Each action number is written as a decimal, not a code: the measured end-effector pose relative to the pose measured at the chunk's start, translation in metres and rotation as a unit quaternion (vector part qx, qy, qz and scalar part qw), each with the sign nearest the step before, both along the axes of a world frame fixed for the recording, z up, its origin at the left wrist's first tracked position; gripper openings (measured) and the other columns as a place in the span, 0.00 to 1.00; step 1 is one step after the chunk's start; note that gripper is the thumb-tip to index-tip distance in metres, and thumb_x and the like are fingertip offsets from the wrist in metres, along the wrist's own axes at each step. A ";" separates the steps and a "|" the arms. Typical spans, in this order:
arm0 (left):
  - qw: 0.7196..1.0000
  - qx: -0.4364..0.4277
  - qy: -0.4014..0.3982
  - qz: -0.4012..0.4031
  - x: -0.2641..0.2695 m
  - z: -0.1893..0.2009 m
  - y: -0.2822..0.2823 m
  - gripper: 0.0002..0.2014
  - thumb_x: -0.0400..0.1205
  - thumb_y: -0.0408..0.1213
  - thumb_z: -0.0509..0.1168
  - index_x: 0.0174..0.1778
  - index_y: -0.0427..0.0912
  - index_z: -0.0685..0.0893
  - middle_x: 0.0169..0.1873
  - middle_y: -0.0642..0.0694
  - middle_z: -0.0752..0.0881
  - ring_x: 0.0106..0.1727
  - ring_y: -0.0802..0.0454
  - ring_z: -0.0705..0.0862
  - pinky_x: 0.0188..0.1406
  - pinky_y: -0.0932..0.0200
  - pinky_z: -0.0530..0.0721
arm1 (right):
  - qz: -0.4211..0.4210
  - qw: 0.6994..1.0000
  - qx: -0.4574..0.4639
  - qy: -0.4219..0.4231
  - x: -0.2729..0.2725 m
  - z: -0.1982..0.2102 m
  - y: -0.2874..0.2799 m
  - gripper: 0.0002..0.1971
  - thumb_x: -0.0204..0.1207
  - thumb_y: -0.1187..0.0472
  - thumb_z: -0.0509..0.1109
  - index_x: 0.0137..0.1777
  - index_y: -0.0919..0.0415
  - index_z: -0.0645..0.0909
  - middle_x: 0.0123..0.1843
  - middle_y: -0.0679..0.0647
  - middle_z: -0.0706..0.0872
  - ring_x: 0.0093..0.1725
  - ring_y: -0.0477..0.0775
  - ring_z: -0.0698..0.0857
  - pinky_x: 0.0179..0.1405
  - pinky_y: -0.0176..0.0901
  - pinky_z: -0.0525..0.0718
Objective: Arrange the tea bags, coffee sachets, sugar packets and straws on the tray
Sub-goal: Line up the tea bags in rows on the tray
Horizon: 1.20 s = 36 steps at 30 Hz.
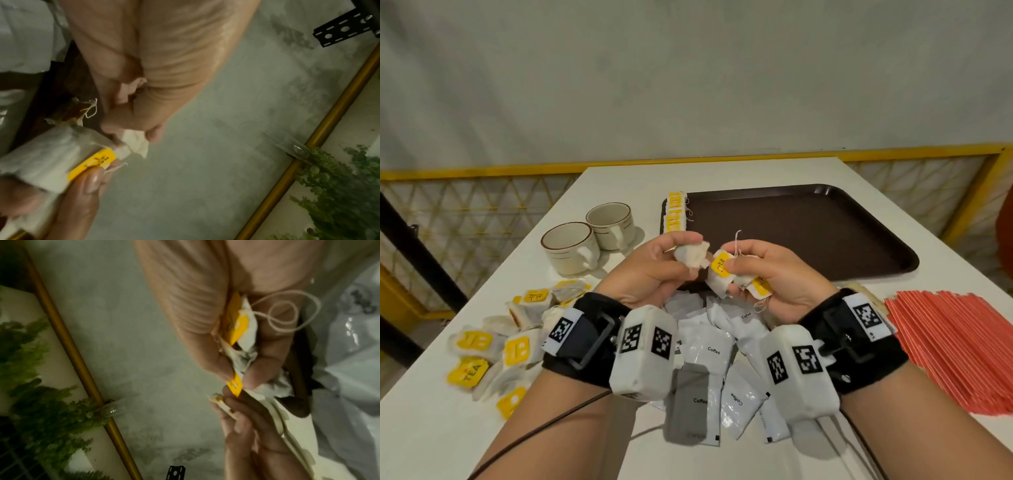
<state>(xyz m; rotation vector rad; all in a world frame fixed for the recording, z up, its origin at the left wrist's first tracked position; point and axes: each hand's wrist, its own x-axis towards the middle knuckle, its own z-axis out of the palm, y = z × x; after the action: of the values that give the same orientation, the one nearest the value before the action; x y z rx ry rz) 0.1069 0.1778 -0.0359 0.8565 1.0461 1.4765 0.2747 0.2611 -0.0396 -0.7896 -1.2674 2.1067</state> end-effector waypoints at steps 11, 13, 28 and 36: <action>0.995 0.007 0.039 0.096 -0.013 0.001 -0.001 0.20 0.72 0.08 0.60 0.46 0.39 0.80 0.38 0.39 0.84 0.39 0.55 0.88 0.34 0.67 0.85 | 0.115 0.927 0.291 -0.205 0.002 -0.004 -0.010 0.04 0.69 0.66 0.79 0.42 0.58 0.90 0.38 0.57 0.88 0.34 0.54 0.83 0.35 0.46 0.83; 0.993 0.009 0.019 0.120 -0.015 0.002 0.001 0.16 0.75 0.13 0.62 0.45 0.39 0.80 0.37 0.40 0.85 0.38 0.54 0.87 0.36 0.65 0.85 | 0.113 0.918 0.312 -0.216 0.002 -0.005 -0.010 0.03 0.69 0.64 0.79 0.41 0.57 0.90 0.37 0.58 0.88 0.35 0.54 0.81 0.36 0.47 0.80; 0.929 -0.061 0.330 0.155 -0.030 -0.002 0.009 0.05 0.76 0.31 0.72 0.38 0.45 0.86 0.32 0.51 0.86 0.33 0.61 0.82 0.29 0.75 0.76 | 0.112 0.930 0.330 -0.120 0.005 0.010 -0.004 0.02 0.73 0.67 0.74 0.44 0.62 0.86 0.39 0.54 0.88 0.37 0.41 0.84 0.36 0.29 0.79; 0.768 -0.182 0.614 0.031 -0.046 0.016 0.037 0.06 0.77 0.36 0.73 0.48 0.44 0.85 0.47 0.47 0.85 0.52 0.51 0.83 0.56 0.59 0.79 | 0.114 0.885 0.389 -0.231 -0.018 0.031 0.019 0.03 0.80 0.62 0.69 0.44 0.58 0.80 0.44 0.59 0.85 0.39 0.53 0.86 0.39 0.51 0.90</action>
<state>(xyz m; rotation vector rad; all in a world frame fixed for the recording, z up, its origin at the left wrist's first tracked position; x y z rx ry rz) 0.0610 0.2147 -0.0200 1.5339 2.2279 0.5409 0.2568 0.2802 -0.0088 -0.7987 -2.3411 1.3549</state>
